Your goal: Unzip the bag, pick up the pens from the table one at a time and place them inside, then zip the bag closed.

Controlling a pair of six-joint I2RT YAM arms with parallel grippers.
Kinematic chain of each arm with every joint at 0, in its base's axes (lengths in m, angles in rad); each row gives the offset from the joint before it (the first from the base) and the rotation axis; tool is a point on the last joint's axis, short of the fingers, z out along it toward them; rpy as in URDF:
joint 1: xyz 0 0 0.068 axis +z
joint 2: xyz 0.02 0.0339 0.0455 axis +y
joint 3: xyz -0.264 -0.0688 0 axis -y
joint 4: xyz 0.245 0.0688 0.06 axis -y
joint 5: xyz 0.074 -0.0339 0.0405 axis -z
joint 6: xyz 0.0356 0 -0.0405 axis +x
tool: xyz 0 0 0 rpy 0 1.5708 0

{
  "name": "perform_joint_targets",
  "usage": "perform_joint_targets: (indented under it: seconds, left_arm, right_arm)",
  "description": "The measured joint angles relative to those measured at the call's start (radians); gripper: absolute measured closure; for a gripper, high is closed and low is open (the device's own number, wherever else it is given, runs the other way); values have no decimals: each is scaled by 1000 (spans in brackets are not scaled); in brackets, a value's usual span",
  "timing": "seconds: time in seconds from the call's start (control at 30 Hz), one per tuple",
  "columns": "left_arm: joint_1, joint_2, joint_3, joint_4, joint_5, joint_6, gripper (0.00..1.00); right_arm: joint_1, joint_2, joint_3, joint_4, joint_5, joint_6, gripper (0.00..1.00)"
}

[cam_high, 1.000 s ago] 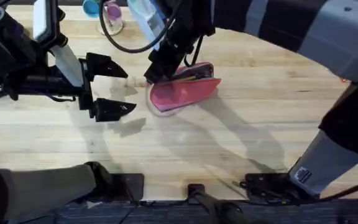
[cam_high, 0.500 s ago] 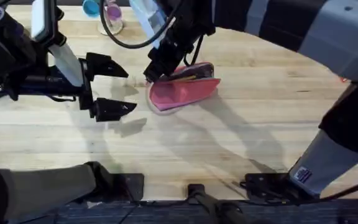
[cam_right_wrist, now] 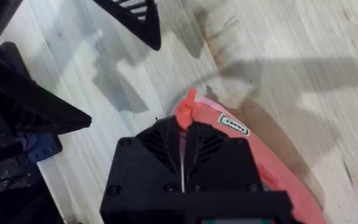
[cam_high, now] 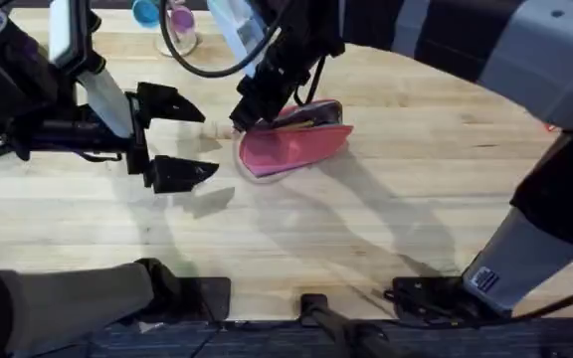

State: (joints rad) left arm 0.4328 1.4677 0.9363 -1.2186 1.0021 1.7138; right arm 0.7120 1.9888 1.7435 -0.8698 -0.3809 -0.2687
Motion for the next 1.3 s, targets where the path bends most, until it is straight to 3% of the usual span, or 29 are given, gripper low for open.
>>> perform_joint_targets:
  seconds: [0.4,0.67,0.93,1.13,1.17,1.3]
  left_arm:
    - [0,0,-57,6,14,0,7]
    - [0,0,-190,100,64,-1,8]
    - [-6,0,-216,170,100,-14,7]
    - [-66,0,-216,247,106,-72,7]
    - [-100,0,-216,305,106,-115,8]
    - [-140,0,-216,379,106,-186,6]
  right_arm:
    - [0,0,0,0,0,0,971]
    - [-5,0,0,1,0,0,971]
    - [-6,0,0,2,0,0,971]
    - [-6,0,0,2,0,0,971]
    - [-6,0,0,2,0,0,971]
    - [-6,0,0,2,0,0,971]
